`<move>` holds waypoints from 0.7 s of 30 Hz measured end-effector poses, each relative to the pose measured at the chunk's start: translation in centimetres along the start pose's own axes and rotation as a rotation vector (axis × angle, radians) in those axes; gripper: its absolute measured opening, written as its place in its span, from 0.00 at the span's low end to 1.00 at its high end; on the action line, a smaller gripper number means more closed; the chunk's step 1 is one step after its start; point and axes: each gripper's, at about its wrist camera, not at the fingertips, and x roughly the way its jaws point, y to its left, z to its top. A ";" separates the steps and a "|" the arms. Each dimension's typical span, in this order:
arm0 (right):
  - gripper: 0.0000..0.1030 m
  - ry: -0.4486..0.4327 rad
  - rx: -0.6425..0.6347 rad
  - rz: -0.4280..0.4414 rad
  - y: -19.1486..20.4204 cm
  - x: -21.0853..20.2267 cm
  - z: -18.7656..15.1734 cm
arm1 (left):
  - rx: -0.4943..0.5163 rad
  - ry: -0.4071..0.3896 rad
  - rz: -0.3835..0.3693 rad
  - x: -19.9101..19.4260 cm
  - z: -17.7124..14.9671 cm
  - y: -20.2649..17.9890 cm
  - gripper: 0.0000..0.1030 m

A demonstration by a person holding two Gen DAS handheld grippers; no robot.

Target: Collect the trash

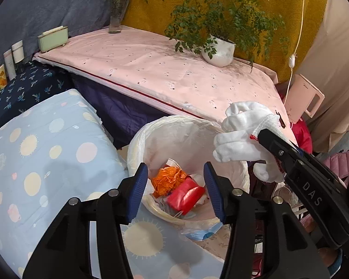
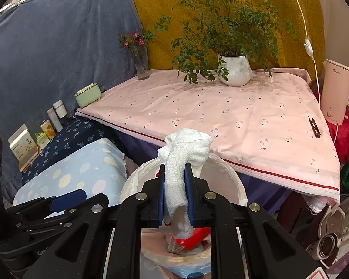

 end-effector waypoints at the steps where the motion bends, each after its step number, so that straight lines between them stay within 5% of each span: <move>1: 0.19 0.003 -0.002 0.001 0.2 0.2 0.0 | -0.003 -0.002 0.005 -0.1 0.0 0.2 0.49; 9: 0.35 0.008 -0.016 0.002 1.2 0.9 -0.2 | -0.020 -0.021 0.043 -0.6 0.0 1.6 0.58; 21: 0.40 -0.009 -0.058 -0.022 2.9 -0.6 0.0 | -0.033 -0.050 0.094 -2.4 -0.8 3.0 0.62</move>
